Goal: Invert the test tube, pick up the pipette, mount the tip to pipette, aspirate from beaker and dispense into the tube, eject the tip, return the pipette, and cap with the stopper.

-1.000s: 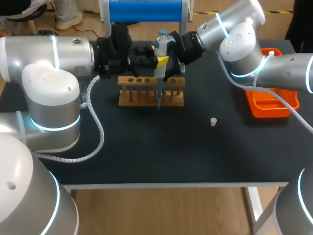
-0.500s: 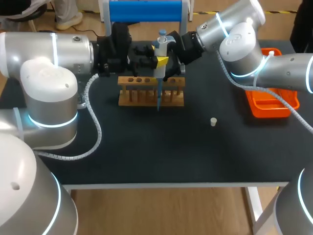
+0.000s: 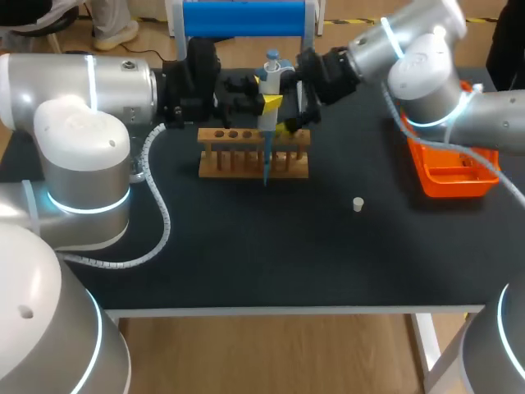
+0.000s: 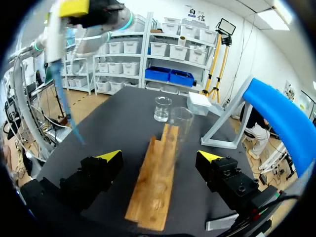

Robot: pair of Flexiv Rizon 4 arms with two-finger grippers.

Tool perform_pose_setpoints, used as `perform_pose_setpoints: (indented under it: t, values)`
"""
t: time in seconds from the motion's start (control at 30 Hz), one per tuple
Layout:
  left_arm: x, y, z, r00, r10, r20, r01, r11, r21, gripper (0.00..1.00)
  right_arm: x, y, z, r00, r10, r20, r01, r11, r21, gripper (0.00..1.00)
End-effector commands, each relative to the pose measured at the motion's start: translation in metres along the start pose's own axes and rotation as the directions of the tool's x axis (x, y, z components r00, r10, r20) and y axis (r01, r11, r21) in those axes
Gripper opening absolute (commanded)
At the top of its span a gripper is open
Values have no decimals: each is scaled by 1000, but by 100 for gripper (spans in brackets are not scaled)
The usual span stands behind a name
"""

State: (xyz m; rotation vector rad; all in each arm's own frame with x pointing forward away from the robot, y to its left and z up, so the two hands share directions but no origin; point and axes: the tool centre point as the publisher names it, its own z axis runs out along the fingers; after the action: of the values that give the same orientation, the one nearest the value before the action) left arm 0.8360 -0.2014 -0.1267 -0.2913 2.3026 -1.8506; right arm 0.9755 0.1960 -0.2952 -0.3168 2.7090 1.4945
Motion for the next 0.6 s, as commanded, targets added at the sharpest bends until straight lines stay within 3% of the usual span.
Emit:
perform_pose_setpoints:
  t: [0.03, 0.37, 0.6]
  values:
    - [-1, -1, -2, 1000, 0, -4, 0, 1000, -1, 0, 31, 4, -45, 1000, -12, 15, 12, 1000, -14, 100]
    - [-1, -1, -2, 1000, 0, -4, 0, 1000, -1, 0, 77, 38, -88, 999, -42, -24, 36, 979, -202, 100]
    - [-1, -1, -2, 1000, 0, -4, 0, 1000, -1, 0, 98, 56, -99, 998, -26, -59, 5, 947, -322, 100]
